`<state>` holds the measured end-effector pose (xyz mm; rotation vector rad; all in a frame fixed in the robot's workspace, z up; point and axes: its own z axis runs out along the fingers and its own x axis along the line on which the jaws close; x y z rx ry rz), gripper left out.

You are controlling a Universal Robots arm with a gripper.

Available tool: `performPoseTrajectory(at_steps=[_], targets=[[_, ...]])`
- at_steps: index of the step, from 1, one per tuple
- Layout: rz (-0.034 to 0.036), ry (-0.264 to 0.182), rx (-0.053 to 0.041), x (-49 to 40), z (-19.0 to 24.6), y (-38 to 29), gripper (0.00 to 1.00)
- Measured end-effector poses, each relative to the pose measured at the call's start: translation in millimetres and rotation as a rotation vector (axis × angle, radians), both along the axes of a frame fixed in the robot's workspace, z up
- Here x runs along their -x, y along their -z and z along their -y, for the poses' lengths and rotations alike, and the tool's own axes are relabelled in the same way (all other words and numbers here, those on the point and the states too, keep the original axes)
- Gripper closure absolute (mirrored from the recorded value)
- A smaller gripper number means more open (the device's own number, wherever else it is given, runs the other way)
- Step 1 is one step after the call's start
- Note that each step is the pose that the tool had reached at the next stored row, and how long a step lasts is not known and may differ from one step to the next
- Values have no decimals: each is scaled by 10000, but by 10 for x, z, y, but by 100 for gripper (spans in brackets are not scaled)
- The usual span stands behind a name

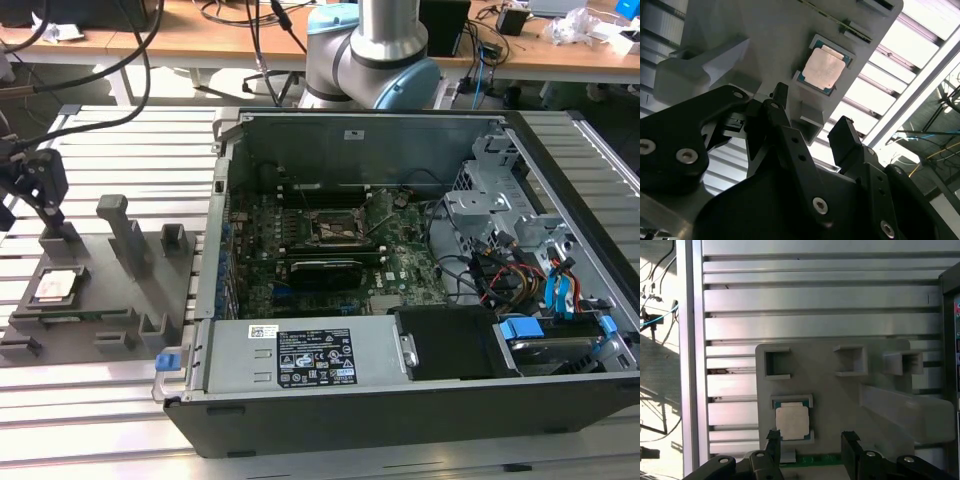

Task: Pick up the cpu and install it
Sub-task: 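Pick up the cpu and move it towards the insertion slot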

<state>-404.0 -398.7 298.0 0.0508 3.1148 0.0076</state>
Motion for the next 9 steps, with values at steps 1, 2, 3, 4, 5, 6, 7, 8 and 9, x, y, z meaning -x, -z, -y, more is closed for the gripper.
performPoseTrajectory(at_steps=[1,2,3,4,5,6,7,8,9], targets=[[0,0,0,0,0,4,40],[0,0,0,0,0,8,40],[-1,0,0,0,0,12,40],[-1,0,0,0,0,16,40],[0,0,0,0,0,21,40],[-1,0,0,0,0,24,40],[0,0,0,0,0,33,40],[0,0,0,0,0,36,40],[0,0,0,0,0,40,40]])
